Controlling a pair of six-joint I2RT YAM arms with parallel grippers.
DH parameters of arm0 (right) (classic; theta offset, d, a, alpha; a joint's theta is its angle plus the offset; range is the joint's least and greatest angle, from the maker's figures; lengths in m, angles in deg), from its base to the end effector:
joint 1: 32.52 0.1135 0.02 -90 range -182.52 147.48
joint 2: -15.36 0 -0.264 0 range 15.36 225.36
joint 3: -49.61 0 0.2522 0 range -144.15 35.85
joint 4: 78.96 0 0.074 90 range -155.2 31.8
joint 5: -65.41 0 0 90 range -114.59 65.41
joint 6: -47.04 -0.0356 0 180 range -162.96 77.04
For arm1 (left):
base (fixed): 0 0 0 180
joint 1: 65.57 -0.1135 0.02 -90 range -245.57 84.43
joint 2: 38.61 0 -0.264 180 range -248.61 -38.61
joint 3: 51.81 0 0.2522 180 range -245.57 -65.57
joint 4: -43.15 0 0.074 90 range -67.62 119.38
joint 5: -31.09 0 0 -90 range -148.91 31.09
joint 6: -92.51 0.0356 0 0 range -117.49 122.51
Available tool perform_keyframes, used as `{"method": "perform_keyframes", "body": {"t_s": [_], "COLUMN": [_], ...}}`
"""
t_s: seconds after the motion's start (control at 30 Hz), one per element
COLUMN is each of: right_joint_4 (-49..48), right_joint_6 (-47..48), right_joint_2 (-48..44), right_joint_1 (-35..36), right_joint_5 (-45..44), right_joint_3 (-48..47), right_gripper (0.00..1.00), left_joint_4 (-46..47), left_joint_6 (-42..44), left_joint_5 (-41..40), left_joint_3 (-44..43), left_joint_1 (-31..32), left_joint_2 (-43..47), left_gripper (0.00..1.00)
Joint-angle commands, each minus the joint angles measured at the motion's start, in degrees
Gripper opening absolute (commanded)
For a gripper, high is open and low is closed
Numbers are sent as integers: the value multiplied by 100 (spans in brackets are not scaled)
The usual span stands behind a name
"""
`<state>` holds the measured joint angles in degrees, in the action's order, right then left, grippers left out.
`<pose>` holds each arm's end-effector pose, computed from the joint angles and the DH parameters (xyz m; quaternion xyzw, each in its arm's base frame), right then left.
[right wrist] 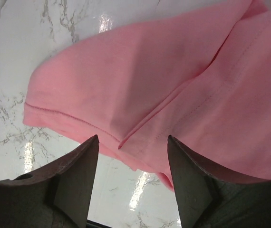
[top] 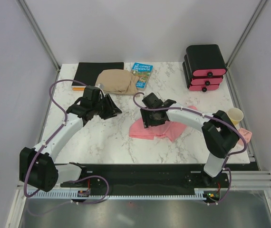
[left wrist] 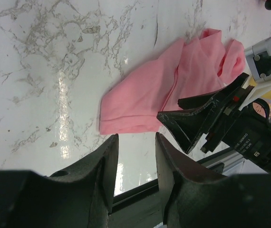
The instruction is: Fold and stack the t-shirts
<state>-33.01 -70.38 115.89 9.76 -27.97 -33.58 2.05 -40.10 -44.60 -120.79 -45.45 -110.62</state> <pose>0.2664 0.2394 0.2000 -0.1190 0.9652 0.1084 0.2059 0.2488 -0.1005 0.2757 -0.1306 0.9057 -0.2992 0.2704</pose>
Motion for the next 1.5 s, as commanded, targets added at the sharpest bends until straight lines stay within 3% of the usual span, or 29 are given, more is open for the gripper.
{"method": "perform_keyframes", "body": {"t_s": [0.0, 0.3, 0.43, 0.5, 0.57, 0.6, 0.63, 0.67, 0.9, 1.47], "right_joint_4": [279, 578, 596, 587, 587, 596, 605, 605, 973, 1668], "right_joint_6": [-35, -71, -18, -18, -9, 8, 9, 9, 280, 1353], "right_joint_2": [282, 397, 423, 397, 345, 318, 283, 205, -165, -1088], "right_joint_1": [87, 158, 158, 158, 166, 166, 158, 166, 158, -299], "right_joint_5": [-251, -523, -550, -559, -550, -559, -594, -646, -760, -2079], "right_joint_3": [-352, -440, -405, -396, -396, -405, -413, -422, -834, -3436], "right_gripper": [67, 59, 33, 32, 23, 17, 2, 0, 0, 0], "left_joint_4": [149, 237, 281, 272, 307, 325, 342, 351, 387, 0], "left_joint_6": [-10, -28, -37, -28, -37, -28, -19, -19, 25, 262], "left_joint_5": [72, 125, 160, 169, 187, 204, 239, 239, 239, 617], "left_joint_3": [-15, -33, -41, -59, -85, -94, -103, -120, -305, -788], "left_joint_1": [10, 18, 18, 18, 18, 10, 18, 10, 10, 18], "left_joint_2": [99, 29, -24, -68, -103, -129, -155, -182, -428, -1061], "left_gripper": [44, 44, 44, 43, 43, 43, 43, 43, 43, 45]}}
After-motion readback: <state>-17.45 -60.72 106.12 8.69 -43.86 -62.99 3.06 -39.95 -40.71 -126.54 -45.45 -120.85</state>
